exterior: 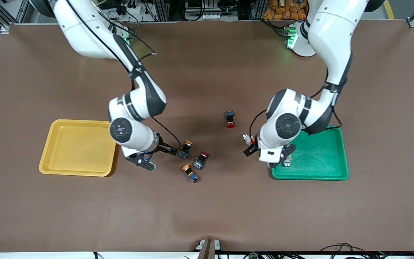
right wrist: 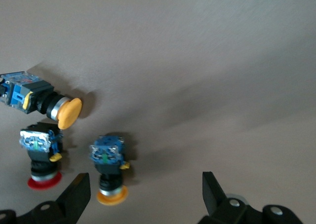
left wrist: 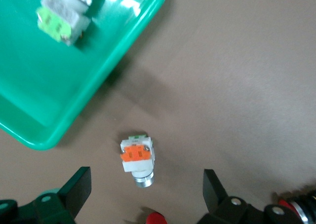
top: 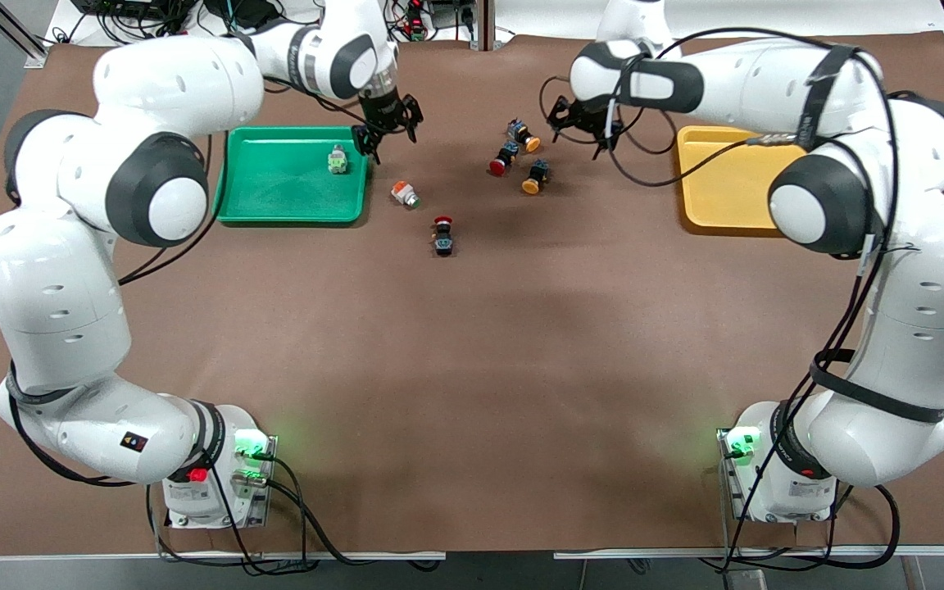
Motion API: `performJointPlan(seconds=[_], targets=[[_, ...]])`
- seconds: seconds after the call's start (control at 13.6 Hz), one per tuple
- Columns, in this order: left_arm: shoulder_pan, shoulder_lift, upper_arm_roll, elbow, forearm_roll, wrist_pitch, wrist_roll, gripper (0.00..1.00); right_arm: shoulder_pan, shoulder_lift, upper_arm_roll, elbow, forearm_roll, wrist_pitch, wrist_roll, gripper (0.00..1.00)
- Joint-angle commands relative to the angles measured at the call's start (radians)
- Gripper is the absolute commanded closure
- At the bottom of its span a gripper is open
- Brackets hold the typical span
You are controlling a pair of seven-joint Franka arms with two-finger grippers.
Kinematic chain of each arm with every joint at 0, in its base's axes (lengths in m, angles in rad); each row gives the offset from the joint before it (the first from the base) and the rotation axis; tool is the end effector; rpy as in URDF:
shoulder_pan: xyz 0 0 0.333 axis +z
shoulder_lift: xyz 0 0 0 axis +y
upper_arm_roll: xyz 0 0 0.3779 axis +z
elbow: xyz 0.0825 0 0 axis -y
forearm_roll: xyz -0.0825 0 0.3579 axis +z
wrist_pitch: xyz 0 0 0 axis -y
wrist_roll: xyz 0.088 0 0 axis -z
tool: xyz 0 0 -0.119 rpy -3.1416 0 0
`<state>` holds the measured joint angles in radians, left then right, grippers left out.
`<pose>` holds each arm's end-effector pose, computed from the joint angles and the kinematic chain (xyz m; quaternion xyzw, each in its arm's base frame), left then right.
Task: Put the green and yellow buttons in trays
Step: 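Grasp the yellow switch with the right gripper while the left grasps orange switch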
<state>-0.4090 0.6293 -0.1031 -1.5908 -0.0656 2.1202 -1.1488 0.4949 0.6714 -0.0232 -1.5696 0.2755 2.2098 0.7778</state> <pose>0.6145 -0.3351 0.3142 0.9383 0.3374 -0.0755 0.0031 0.6316 0.3388 0.2994 -0.9674 0.2314 0.0717 0.0737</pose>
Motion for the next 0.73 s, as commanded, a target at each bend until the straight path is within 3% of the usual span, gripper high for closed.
performJointPlan(seconds=[0.0, 0.59, 0.66], targets=[[-0.013, 0.015, 0.006, -0.008, -0.005, -0.002, -0.028, 0.00, 0.037, 0.040, -0.011, 0.016, 0.057, 0.048, 0.037, 0.00], [-0.048, 0.061, 0.011, -0.076, 0.010, 0.073, -0.077, 0.00, 0.125, 0.109, -0.012, 0.013, 0.057, 0.139, 0.052, 0.00], [-0.048, 0.061, 0.011, -0.090, 0.021, 0.092, -0.077, 0.00, 0.129, 0.112, -0.012, 0.013, 0.056, 0.139, 0.049, 0.17]])
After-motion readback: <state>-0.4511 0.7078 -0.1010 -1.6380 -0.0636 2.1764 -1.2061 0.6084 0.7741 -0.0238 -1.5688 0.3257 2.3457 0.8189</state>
